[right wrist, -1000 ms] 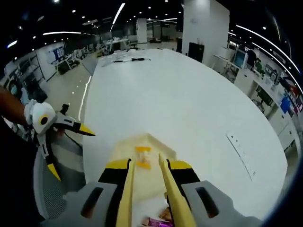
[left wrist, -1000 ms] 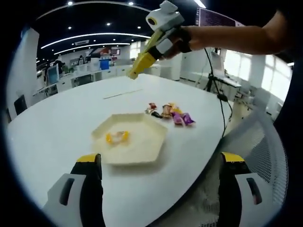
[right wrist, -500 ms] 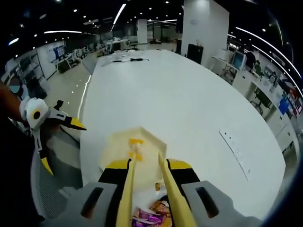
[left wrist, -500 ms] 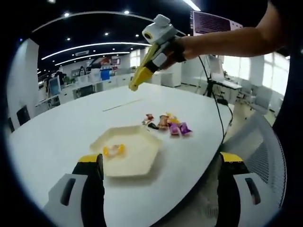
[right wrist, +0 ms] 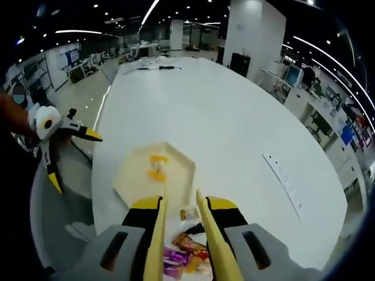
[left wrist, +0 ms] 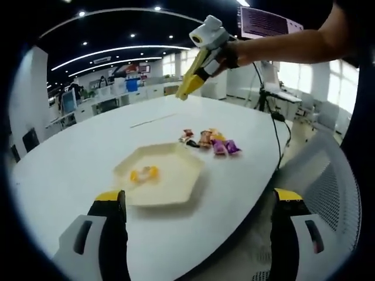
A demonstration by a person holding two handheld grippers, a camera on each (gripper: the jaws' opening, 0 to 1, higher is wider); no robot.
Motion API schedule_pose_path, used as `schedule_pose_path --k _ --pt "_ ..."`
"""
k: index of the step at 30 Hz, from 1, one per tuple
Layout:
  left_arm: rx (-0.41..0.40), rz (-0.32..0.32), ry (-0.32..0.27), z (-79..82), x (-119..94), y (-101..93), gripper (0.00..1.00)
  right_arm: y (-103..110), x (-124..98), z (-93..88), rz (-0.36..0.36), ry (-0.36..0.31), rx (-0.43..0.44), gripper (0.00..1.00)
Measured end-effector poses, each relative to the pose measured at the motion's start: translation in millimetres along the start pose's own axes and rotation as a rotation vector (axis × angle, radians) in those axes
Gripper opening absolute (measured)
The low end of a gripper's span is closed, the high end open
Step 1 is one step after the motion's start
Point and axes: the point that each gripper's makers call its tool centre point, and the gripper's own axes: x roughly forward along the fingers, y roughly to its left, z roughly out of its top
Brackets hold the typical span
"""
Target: Place the target food into the container with the food tongs after gripping and lifting it, then release it inside without dropping or visibly crushing the food.
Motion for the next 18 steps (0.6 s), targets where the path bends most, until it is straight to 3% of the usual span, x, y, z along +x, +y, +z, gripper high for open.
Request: schedule_pose_path --k 5,7,18 --pt "0.002 0.025 -0.001 -1.8 -2.5 16.7 0.99 0.2 -1.4 -6.1 0.001 -0.006 -0.011 0.28" --pt "-0.013 -0.014 -0.006 -0.1 -3.6 12.8 0.99 -1.2 0.5 -9.7 0.001 0.001 -0.025 0.28" --pt "-0.038 -0.021 -0.020 0.2 -6.1 13.1 0.99 1.4 6.2 -22.8 0.011 -0.007 -0.051 0.27"
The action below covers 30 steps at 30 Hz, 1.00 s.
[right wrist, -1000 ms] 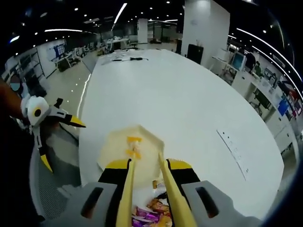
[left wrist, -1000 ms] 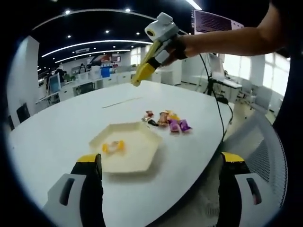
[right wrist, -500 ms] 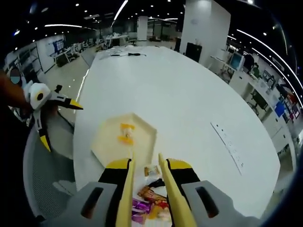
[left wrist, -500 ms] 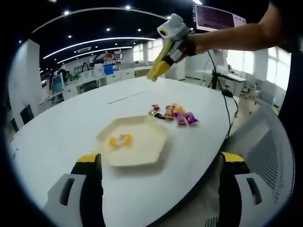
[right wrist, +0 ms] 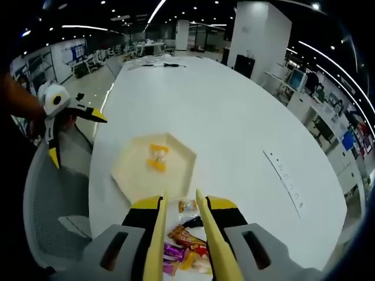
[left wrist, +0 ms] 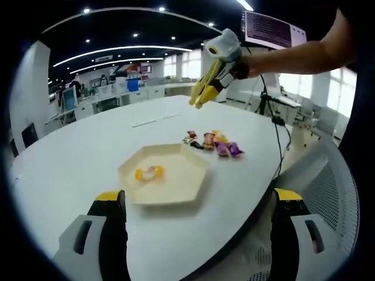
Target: Place the target food into the container with the food tongs after gripping and lifting it, then release it inside without dropping or visibly crushing the food.
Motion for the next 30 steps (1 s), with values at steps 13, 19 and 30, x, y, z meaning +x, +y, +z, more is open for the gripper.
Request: schedule_pose_path --k 13,19,30 --pt "-0.033 -0.023 -0.007 1.7 -0.3 -4.1 0.99 8.3 25.3 -19.3 0.061 0.019 -0.073 0.28" --pt "-0.038 -0.046 -0.001 1.5 -0.1 -9.0 0.99 4.2 42.3 -30.1 0.053 0.033 -0.063 0.28" --pt "-0.062 -0.037 0.005 0.5 0.2 -5.2 0.99 -4.5 77.7 -54.0 0.054 0.089 -0.073 0.28"
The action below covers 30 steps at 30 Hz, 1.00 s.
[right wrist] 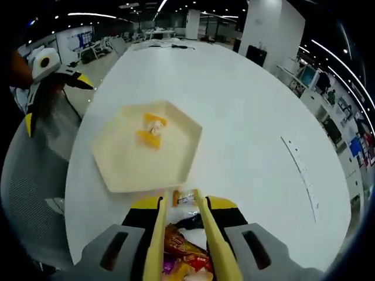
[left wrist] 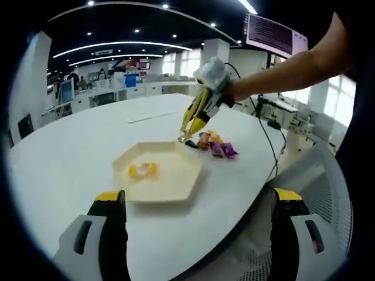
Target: Place the target food into the container with the food tongs after gripping and lifting it, then release it inside without dropping or visibly crushing the food.
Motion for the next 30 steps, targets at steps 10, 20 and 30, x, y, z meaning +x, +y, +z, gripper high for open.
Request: schedule_pose_path --k 10,20,30 --pt "-0.019 0.000 -0.005 0.5 -0.1 1.2 0.98 -5.7 22.0 -13.9 0.022 0.052 0.019 0.28" --pt "-0.028 0.001 -0.008 1.9 0.1 2.8 0.97 -4.9 35.1 -17.4 0.020 0.086 0.003 0.28" --pt "-0.007 0.006 -0.016 3.2 0.3 4.6 0.99 -5.8 40.9 -24.4 0.022 0.109 0.047 0.25"
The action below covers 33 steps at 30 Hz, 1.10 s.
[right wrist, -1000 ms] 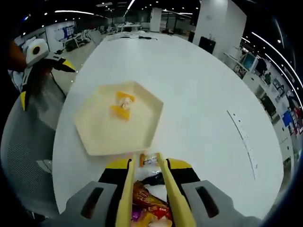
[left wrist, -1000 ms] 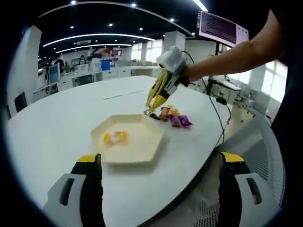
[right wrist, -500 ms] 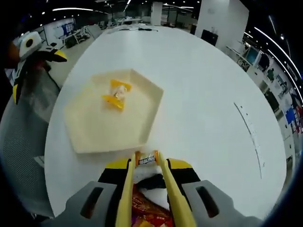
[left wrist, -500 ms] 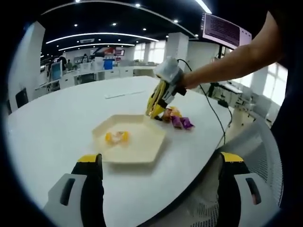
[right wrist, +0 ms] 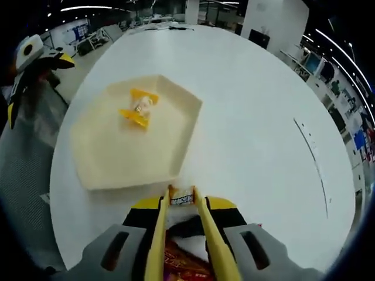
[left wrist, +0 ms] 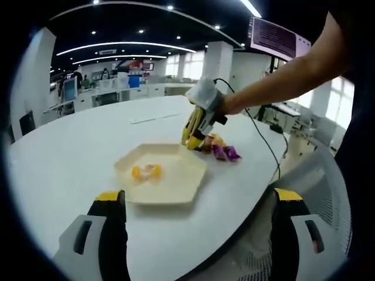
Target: Place the target food into the container with the food tongs after gripping and lifting it, then release it inside without dropping or visibly crushing the food.
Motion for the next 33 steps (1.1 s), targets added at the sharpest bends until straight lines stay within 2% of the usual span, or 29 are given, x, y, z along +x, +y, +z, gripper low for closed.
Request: schedule_pose_path --k 5,17,24,33 --pt "-0.012 -0.006 0.007 -1.6 0.4 -0.7 0.99 0.0 -0.4 0.2 -0.009 0.010 0.010 0.22" --pt "0.019 0.006 0.013 -2.2 -0.4 1.1 0.99 -1.9 -7.1 -1.4 -0.021 0.019 0.033 0.21" --pt "0.033 0.002 0.019 -3.3 0.4 0.1 0.99 -8.4 -20.0 4.0 -0.033 0.017 0.039 0.22" --pt "0.102 0.016 0.042 -7.0 1.7 1.4 0.99 -8.9 -39.4 14.2 -0.038 0.029 0.022 0.22"
